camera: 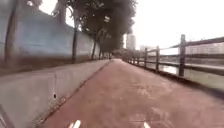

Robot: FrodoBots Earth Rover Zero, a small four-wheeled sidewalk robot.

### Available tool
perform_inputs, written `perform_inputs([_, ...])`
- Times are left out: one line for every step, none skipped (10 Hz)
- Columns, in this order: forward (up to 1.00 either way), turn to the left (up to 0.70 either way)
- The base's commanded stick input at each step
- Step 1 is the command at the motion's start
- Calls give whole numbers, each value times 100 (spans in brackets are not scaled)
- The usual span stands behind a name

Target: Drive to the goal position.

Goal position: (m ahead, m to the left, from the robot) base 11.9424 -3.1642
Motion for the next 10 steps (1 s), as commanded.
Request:
perform_inputs([70, 0])
perform_inputs([70, 0])
perform_inputs([70, 0])
perform_inputs([70, 0])
perform_inputs([70, 0])
perform_inputs([70, 0])
perform_inputs([70, 0])
perform_inputs([70, 0])
perform_inputs([70, -10])
perform_inputs([70, -35])
